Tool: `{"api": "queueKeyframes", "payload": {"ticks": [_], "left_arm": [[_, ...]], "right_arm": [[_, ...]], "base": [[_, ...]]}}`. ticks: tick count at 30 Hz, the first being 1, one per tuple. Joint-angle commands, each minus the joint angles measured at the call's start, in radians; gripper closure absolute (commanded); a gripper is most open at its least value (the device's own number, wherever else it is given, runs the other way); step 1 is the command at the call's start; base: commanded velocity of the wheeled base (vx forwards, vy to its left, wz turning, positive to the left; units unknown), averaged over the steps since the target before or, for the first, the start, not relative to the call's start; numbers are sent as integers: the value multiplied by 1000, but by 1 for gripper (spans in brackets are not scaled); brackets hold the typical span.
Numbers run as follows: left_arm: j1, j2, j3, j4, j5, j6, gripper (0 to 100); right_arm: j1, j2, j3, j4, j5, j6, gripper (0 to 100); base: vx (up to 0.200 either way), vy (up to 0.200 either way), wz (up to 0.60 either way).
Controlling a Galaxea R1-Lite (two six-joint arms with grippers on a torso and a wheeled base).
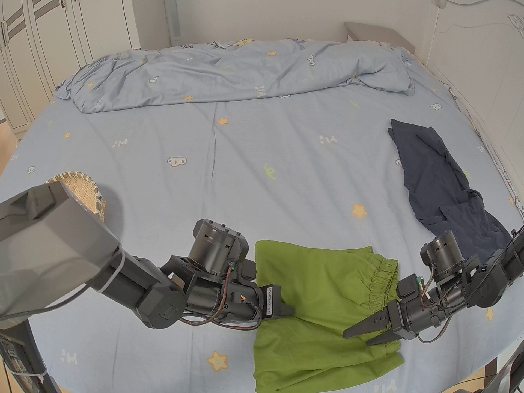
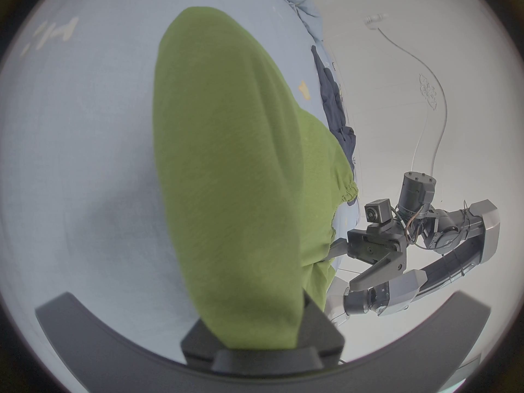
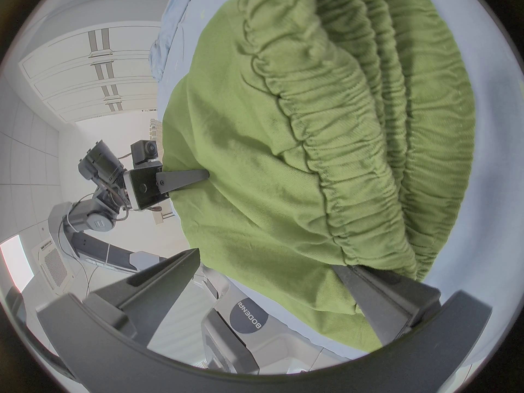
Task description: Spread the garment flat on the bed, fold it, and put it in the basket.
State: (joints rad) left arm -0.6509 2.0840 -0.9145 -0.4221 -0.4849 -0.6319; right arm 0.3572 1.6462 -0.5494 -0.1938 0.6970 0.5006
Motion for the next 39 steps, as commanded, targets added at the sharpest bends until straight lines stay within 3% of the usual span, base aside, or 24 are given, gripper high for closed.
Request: {"api": "queueKeyframes", "payload": {"ticks": [1, 6, 13, 16, 22, 39], "left_arm": [[13, -85, 17, 2, 31, -5, 100], [51, -242, 5, 71, 34, -34, 100], [105, -368, -6, 178, 34, 28, 100], [114, -421, -9, 227, 34, 61, 100], [131, -486, -24, 287, 34, 81, 100], [132, -533, -14, 330, 34, 83, 100]], "right_arm": [[-9, -65, -63, -1, -2, 55, 0], [-38, -121, -215, 25, -1, 122, 0], [-106, -174, -396, 188, -1, 116, 0], [-164, -184, -408, 201, -1, 108, 0], [-185, -189, -408, 208, 1, 102, 0], [-181, -229, -406, 220, 1, 104, 0]], "base": [[0, 0, 0], [0, 0, 0], [0, 0, 0], [0, 0, 0], [0, 0, 0], [0, 200, 0]]}}
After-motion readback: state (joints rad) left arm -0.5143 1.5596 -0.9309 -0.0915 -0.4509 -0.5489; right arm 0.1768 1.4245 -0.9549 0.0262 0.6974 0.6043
